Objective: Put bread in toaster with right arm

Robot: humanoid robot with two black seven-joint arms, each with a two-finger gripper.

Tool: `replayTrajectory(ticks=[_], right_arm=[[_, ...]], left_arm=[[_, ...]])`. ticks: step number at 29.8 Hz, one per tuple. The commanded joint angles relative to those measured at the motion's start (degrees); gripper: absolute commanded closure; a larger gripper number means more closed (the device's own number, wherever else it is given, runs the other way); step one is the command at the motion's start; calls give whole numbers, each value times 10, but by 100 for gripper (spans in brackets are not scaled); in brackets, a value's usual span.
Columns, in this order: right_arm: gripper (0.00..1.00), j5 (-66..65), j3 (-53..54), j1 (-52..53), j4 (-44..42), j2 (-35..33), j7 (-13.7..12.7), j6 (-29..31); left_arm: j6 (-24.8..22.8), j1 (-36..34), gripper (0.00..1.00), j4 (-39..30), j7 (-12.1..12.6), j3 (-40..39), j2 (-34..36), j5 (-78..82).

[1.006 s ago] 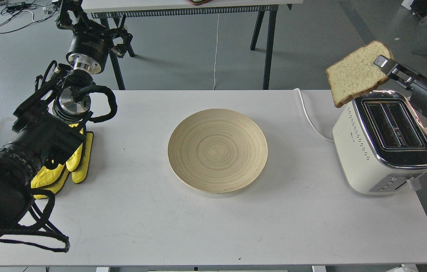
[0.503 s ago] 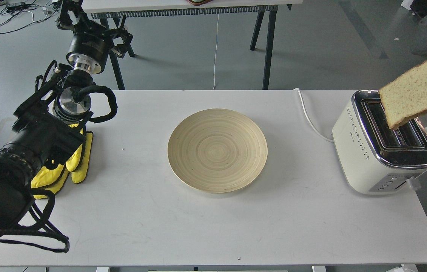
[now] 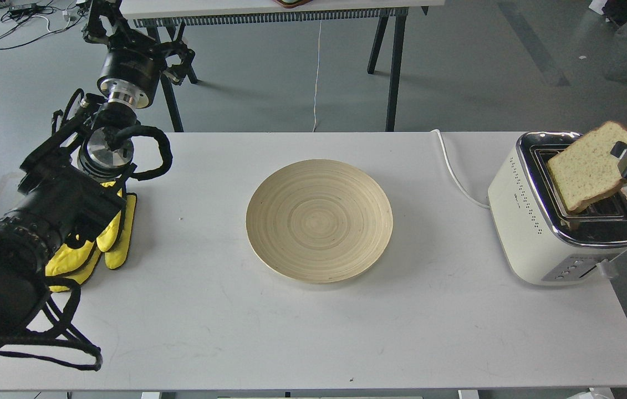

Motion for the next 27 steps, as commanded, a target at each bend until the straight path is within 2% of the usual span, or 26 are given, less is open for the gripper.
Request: replayTrajectory(ticks=[1, 2, 6, 10, 12, 17, 20, 24, 27], right_arm=[[27, 3, 2, 0, 0, 8, 3, -1], [5, 4, 6, 0, -1, 9, 4, -2], [4, 7, 19, 0, -2, 18, 17, -5], [4, 24, 60, 0, -12, 50, 59, -9], [3, 78, 92, 0, -18, 73, 71, -9], [1, 270, 173, 0, -24, 148, 75, -10], [1, 366, 216, -1, -66, 218, 90, -9], [1, 395, 256, -2, -151, 295, 130, -7], [1, 428, 299, -7, -200, 346, 134, -3]], left_arm=[[-1, 0, 0, 0, 0, 0, -1, 0], [0, 0, 0, 0, 0, 0, -2, -1], [-1, 0, 0, 0, 0, 0, -2, -1], [-1, 0, 0, 0, 0, 0, -2, 0], [-1, 0, 0, 0, 0, 1, -2, 0], [-1, 0, 0, 0, 0, 2, -2, 0], [-1, 0, 0, 0, 0, 1, -2, 0], [-1, 0, 0, 0, 0, 1, -2, -1], [-1, 0, 0, 0, 0, 1, -2, -1]])
